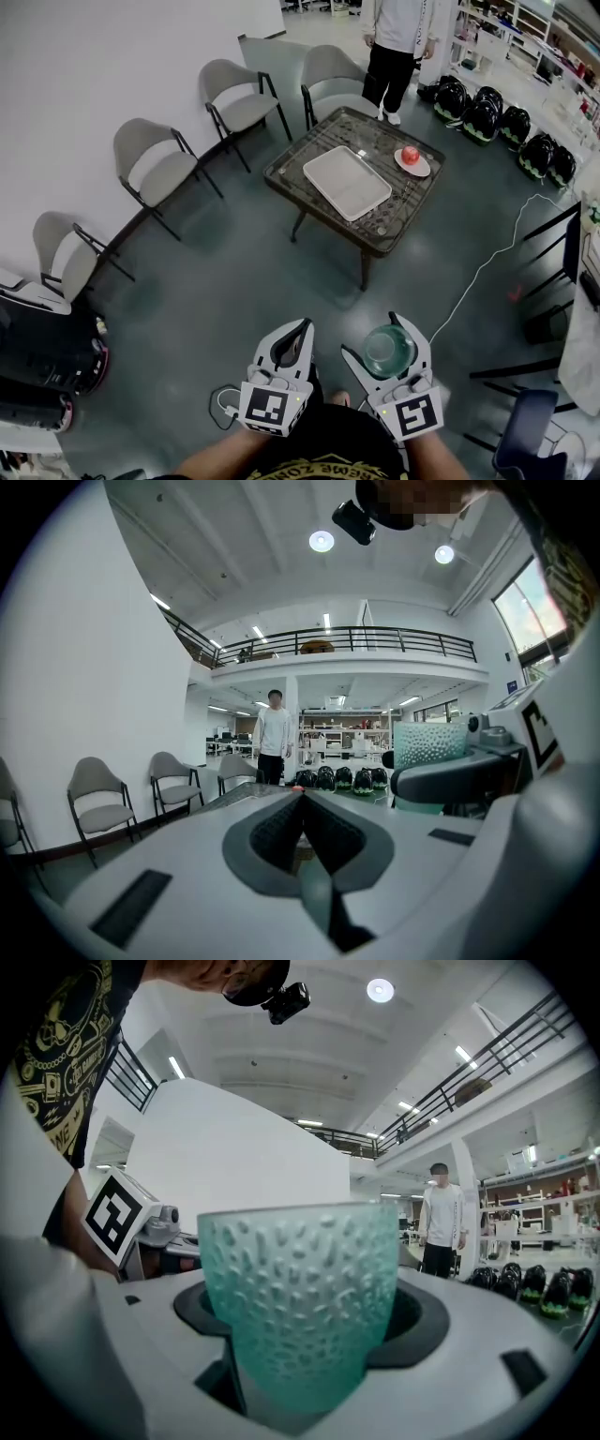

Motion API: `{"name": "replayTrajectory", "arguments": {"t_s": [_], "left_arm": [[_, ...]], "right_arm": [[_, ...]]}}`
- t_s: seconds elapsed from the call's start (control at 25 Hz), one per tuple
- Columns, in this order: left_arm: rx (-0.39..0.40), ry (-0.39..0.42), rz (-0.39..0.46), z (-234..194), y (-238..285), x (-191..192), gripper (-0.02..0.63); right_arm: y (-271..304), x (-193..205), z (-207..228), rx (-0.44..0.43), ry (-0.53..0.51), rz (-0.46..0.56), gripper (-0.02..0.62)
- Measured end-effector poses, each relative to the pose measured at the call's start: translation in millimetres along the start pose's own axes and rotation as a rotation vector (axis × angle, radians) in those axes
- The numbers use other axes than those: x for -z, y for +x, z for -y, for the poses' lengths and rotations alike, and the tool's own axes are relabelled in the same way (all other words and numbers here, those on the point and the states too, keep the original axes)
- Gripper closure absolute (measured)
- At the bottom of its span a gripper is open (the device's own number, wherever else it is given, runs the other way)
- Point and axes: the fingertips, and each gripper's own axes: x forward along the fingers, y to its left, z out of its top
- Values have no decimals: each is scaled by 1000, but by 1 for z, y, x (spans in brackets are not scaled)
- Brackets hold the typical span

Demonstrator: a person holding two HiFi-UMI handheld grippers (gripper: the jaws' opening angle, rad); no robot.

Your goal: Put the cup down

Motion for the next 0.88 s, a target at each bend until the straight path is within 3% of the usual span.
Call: {"name": "replayTrajectory", "arguments": {"t_s": [0.4, 0.56, 0.88], "left_arm": [[75, 12, -8, -59, 81, -2, 600], [103, -9, -40, -88, 107, -2, 600], [140, -13, -18, -137, 143, -21, 600]], "right_arm": [[79, 12, 47, 94, 29, -61, 215], [113, 5, 63, 136, 2, -69, 215], [170, -15, 77, 182, -22, -66, 215]]}}
